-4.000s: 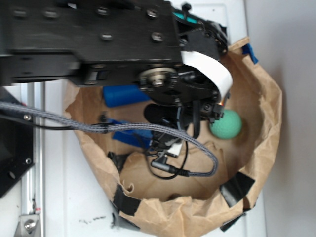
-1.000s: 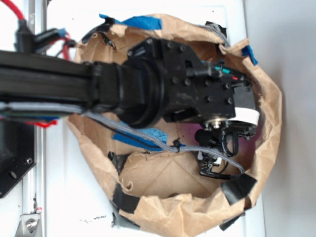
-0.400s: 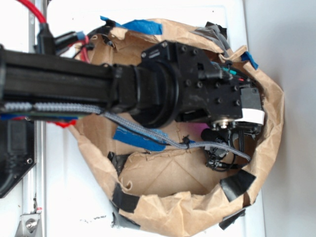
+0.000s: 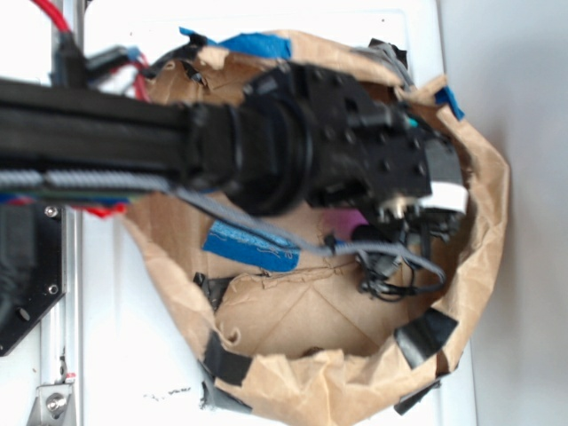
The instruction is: Grab the green ball.
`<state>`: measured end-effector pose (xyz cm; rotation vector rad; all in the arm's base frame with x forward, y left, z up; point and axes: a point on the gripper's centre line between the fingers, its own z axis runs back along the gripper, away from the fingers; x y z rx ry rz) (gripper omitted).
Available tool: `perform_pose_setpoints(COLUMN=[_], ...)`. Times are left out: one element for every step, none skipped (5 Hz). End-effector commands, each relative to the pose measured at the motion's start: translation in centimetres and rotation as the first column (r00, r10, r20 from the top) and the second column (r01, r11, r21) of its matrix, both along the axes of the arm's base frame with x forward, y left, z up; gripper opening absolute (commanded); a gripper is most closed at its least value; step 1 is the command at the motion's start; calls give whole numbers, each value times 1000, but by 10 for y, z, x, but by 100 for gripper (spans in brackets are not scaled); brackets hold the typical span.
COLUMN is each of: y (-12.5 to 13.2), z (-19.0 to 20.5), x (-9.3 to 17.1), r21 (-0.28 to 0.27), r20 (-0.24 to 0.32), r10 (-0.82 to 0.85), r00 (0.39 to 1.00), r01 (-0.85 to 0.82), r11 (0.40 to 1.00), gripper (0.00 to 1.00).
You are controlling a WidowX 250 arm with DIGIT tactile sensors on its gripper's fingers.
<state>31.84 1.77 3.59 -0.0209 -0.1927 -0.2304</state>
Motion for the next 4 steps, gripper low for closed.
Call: perform_pose_setpoints(y=[20,28,24,13], z=[78,84,86,86], x=[-40,-45,-50,-55], r21=[-24,1,31,25], r20=[-68,-152,-187,-173], r10=[115,176,211,187], r00=[991,972,959,967], r01=[-117,-178,-209,-186], r11=[993,984,978,982], gripper=[0,0,0,0])
